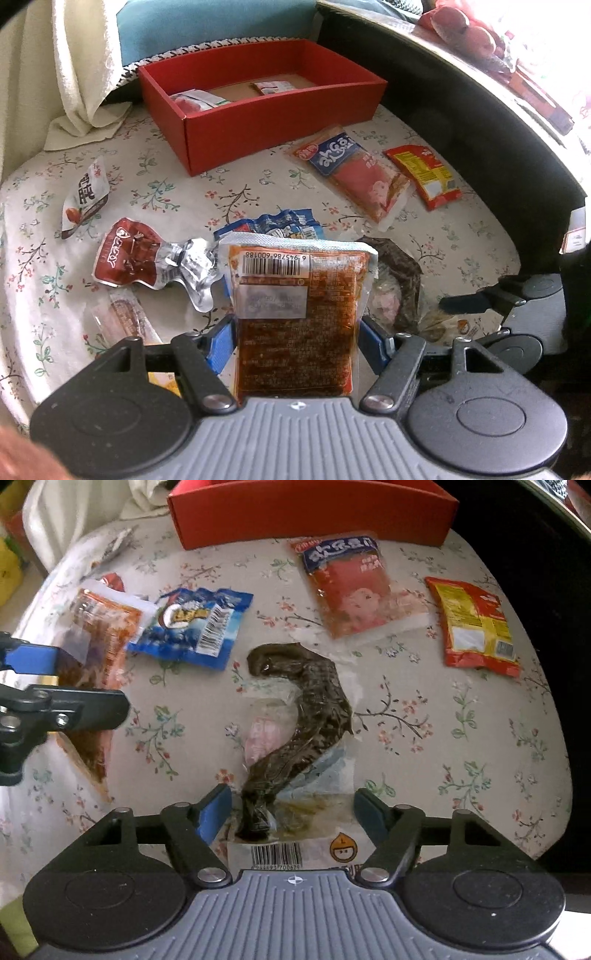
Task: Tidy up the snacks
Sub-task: 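Grasp and lift the dark brown snack with right tool while left holds packet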
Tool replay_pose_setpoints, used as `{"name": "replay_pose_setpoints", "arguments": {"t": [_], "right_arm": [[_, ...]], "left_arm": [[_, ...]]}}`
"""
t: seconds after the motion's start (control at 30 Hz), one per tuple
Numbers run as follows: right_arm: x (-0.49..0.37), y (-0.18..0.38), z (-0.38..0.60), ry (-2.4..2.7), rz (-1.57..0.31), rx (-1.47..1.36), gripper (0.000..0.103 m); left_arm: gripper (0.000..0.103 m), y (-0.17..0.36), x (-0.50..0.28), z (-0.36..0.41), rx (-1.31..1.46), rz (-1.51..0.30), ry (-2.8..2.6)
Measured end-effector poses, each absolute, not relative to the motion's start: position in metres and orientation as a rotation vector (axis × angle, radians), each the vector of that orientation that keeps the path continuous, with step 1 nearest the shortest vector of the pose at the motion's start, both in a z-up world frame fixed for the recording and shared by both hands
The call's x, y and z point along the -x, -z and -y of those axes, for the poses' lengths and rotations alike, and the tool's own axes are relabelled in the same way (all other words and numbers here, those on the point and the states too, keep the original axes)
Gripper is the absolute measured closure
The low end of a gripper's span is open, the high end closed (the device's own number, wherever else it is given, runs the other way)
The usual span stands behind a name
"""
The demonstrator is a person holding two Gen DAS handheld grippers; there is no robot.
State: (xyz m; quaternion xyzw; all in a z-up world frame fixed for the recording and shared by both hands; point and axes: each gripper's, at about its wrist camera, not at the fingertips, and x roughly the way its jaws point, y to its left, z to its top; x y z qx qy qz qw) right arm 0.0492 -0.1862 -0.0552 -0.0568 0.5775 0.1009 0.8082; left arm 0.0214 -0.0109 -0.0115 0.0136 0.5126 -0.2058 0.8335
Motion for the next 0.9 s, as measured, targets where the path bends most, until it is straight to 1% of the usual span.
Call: {"name": "replay_pose_setpoints", "arguments": {"t": [0.07,0.2,0.4,0.63,0.9], "right_arm": [[-0.049,0.054,0.189,-0.209,-1.243,0.106,0.025],[-0.044,0.045,0.2,-0.226,-1.233,-0.011,0.025],[-0.041,0.026,0.229,-0.255,-1.155,-0.284,0.026],[-0.046,0.025,0.252,-0.318,-1.112,-0.574,0.026],[-0.049,0.029,0.266,-0.378,-1.074,-0.783,0.026]], "left_arm": [[0.041,0.011,-0.021,0.009,-0.025,-1.09,0.438],[0.041,0.009,-0.021,0.005,-0.005,-1.085,0.439],[0.041,0.003,-0.021,0.002,0.03,-1.061,0.449],[0.041,0.0,-0.024,-0.002,0.075,-1.043,0.441],[0.041,-0.002,-0.029,-0.005,0.118,-1.034,0.438]]}}
